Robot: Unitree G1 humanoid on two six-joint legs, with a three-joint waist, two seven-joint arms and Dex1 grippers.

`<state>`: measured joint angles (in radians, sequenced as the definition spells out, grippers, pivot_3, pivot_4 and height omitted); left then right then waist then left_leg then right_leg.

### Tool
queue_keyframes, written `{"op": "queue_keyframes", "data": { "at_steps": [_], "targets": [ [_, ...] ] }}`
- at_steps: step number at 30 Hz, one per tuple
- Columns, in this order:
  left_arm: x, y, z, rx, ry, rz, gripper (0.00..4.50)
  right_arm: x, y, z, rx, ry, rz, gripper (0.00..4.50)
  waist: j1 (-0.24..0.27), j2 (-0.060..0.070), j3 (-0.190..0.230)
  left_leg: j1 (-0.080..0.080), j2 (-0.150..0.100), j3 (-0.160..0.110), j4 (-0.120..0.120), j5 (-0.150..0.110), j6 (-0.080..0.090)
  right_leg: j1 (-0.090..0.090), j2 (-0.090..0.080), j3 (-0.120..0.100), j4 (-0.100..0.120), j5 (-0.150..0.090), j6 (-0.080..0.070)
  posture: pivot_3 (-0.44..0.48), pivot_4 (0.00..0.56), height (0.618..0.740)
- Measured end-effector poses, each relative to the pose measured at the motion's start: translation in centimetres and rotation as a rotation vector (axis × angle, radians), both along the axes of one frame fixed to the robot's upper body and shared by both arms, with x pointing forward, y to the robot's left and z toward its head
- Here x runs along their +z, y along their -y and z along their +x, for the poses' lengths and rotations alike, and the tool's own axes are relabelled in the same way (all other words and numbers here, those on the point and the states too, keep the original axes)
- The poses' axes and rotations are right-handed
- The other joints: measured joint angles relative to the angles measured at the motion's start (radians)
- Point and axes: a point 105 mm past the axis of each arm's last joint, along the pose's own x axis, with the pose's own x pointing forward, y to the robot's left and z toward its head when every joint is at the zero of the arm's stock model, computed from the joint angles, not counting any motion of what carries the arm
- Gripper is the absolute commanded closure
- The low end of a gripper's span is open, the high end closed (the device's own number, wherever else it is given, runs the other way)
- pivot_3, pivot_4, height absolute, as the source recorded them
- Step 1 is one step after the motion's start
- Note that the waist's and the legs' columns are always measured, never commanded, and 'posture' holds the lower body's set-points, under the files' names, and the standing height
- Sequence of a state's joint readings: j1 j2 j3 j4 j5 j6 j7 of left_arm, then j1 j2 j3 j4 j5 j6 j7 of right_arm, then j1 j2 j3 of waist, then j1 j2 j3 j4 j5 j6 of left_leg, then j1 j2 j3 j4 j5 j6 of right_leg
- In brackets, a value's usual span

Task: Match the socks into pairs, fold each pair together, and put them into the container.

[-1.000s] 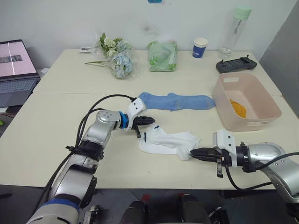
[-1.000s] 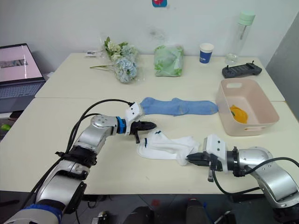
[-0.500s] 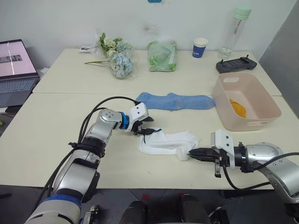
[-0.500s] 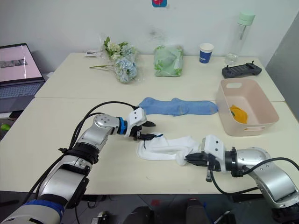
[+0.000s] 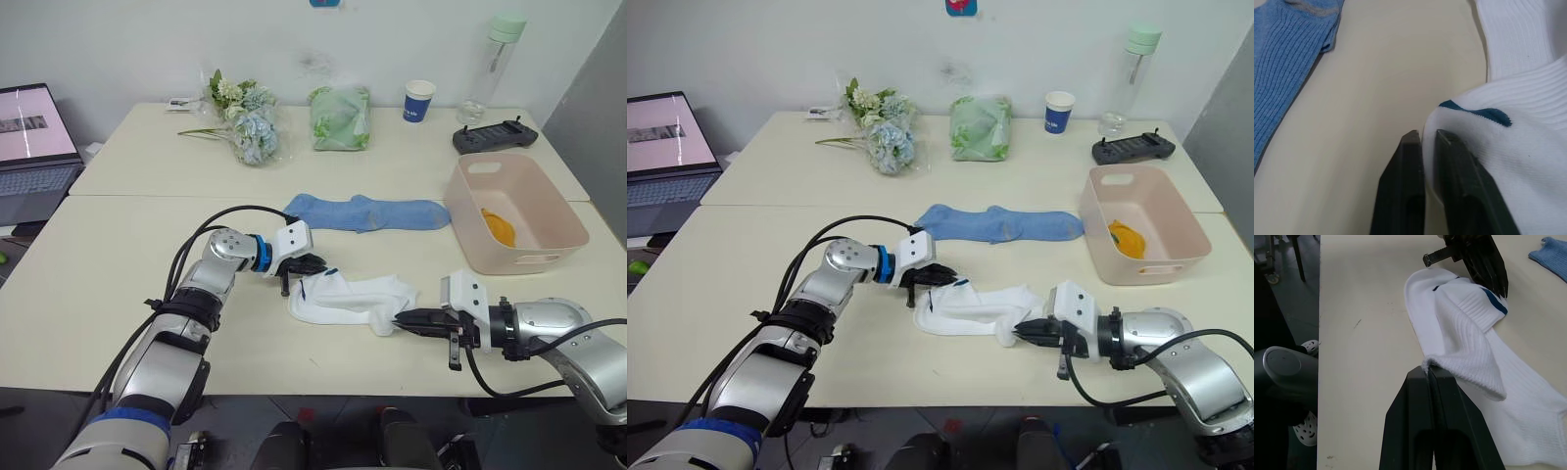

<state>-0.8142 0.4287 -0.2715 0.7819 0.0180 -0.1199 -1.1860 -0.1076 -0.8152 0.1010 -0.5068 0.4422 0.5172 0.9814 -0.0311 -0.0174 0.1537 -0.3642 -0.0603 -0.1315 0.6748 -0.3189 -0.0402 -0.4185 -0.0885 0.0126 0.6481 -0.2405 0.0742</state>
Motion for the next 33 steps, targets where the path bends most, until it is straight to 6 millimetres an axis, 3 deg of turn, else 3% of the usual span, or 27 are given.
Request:
{"op": "queue_keyframes", "data": {
  "at_steps": [9, 16, 20, 23, 26, 30, 33],
  "targets": [
    [0.2, -1.0, 0.1, 0.104, -0.037, -0.085, 4.47, 0.7, 0.5, 1.2, -0.042, 0.009, 0.015, 4.5, -0.003, 0.0, 0.0, 0.0, 0.0, -0.002, 0.0, 0.0, 0.0, -0.001, 0.0, 0.0, 0.001, 0.0, 0.0, 0.0, 0.15, 0.74],
    [4.2, -1.9, -1.3, 0.22, -0.025, -0.269, 4.47, 2.3, 1.9, 3.2, -0.124, -0.043, 0.065, 4.5, -0.002, 0.0, 0.0, -0.001, 0.001, -0.003, 0.001, 0.0, 0.0, -0.001, 0.0, 0.001, 0.001, 0.0, 0.0, 0.0, 0.15, 0.74],
    [4.5, -2.0, -2.3, 0.266, -0.048, -0.299, 4.47, 2.7, 2.1, 3.8, -0.132, -0.081, 0.088, 4.5, 0.001, 0.0, 0.0, -0.001, 0.0, -0.003, 0.001, 0.0, 0.0, -0.001, 0.0, 0.001, 0.0, 0.0, 0.0, 0.0, 0.15, 0.74],
    [4.7, -2.5, -4.3, 0.364, -0.047, -0.376, 4.47, 3.5, 3.3, 5.3, -0.155, -0.136, 0.115, 4.5, -0.008, 0.0, 0.0, 0.0, 0.002, 0.0, 0.0, -0.001, 0.001, -0.002, 0.0, 0.004, 0.0, 0.0, 0.0, 0.0, 0.15, 0.74],
    [3.2, -2.5, -7.1, 0.488, -0.121, -0.448, 4.47, 3.9, 5.0, 6.4, -0.188, -0.193, 0.123, 4.5, 0.001, 0.001, 0.0, 0.0, 0.003, -0.002, 0.0, -0.001, 0.001, -0.001, 0.0, 0.003, 0.0, 0.0, 0.0, 0.0, 0.15, 0.74],
    [3.6, -2.3, -9.0, 0.648, -0.146, -0.574, 4.47, 3.9, 4.9, 6.8, -0.149, -0.234, 0.121, 4.5, 0.005, 0.001, 0.0, 0.0, 0.002, -0.001, 0.001, -0.001, 0.002, -0.001, -0.002, 0.004, -0.001, 0.0, 0.0, 0.0, 0.15, 0.74],
    [2.5, -2.3, -10.4, 0.719, -0.187, -0.575, 4.47, 3.3, 4.9, 6.9, -0.134, -0.269, 0.101, 4.5, 0.007, 0.001, 0.0, -0.001, 0.002, -0.001, 0.001, -0.002, 0.001, -0.001, -0.001, 0.004, -0.001, 0.0, 0.0, 0.0, 0.15, 0.74]
  ]
}}
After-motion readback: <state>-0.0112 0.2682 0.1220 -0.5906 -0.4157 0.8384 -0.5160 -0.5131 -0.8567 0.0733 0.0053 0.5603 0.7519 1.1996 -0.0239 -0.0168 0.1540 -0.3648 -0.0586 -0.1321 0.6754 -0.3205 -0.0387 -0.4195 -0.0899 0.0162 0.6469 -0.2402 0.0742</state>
